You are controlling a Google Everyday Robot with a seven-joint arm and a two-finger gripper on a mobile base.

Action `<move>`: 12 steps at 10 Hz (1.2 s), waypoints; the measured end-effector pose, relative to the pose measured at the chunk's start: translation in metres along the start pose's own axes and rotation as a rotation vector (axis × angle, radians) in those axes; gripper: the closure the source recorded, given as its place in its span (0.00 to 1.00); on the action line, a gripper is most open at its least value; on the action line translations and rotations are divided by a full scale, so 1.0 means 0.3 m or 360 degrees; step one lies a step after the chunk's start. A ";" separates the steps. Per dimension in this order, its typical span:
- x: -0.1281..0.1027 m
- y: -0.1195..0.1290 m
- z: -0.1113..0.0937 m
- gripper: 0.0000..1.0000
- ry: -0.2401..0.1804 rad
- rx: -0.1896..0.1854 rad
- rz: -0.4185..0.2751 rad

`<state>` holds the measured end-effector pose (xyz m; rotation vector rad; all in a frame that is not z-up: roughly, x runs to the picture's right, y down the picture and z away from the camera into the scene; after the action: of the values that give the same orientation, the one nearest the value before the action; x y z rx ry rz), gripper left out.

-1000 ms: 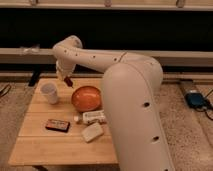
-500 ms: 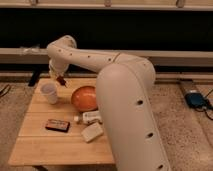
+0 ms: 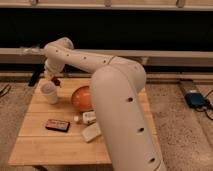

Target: Place the pepper in the ceramic cup

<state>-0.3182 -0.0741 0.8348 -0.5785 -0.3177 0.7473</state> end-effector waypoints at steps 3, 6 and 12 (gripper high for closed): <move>-0.054 0.065 0.030 0.82 -0.0033 -0.0058 -0.0070; -0.086 0.145 0.050 0.82 -0.0065 -0.0121 -0.0160; -0.101 0.204 0.109 0.25 -0.0108 -0.0179 -0.0196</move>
<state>-0.3878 -0.0472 0.8224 -0.6350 -0.4563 0.6340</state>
